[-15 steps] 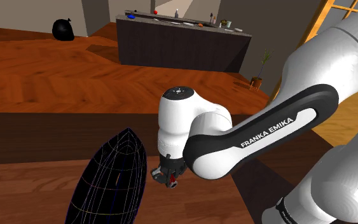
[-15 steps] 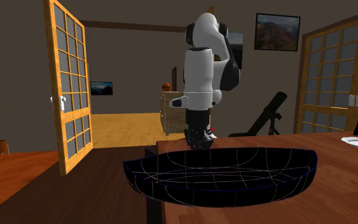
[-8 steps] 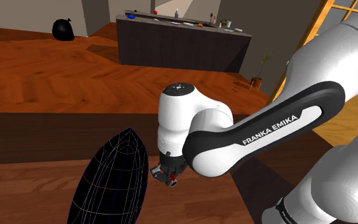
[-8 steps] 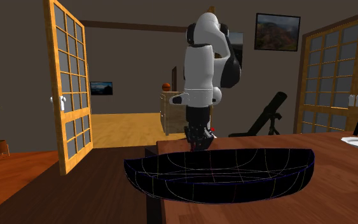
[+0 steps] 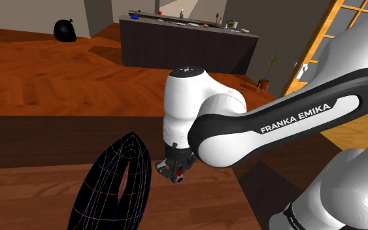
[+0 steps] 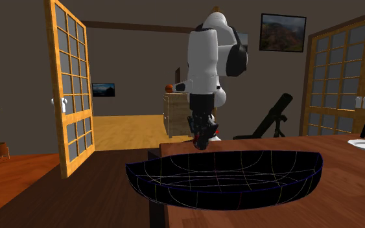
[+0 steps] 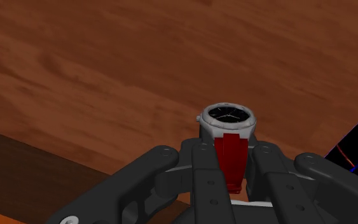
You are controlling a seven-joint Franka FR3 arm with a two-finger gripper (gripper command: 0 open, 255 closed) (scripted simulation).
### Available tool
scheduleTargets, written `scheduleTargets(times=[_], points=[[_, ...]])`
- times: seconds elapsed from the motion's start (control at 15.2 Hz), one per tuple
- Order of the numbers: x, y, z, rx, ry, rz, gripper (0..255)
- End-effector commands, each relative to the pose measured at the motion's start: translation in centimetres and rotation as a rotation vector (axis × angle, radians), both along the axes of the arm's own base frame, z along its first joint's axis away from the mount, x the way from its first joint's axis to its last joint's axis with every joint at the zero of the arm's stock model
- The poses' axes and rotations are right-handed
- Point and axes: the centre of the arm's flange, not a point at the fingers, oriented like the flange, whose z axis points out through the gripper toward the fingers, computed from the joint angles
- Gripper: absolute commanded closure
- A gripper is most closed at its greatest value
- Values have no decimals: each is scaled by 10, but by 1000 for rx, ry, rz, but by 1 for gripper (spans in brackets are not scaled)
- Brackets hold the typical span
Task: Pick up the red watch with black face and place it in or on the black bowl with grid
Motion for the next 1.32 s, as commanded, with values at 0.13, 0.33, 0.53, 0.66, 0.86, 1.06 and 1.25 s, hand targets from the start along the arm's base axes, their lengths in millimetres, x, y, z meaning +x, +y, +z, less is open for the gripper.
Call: scheduleTargets(times=[0.13, 0.33, 0.53, 0.66, 0.86, 1.06, 1.25], points=[[-1, -1, 21, 0, 0, 0, 255], [-1, -1, 37, 0, 0, 0, 255], [-1, -1, 53, 0, 0, 0, 255], [-1, -1, 64, 0, 0, 0, 255], [-1, -1, 80, 0, 0, 0, 255], [-1, -1, 95, 0, 0, 0, 255], [-1, -1, 111, 0, 0, 0, 255]])
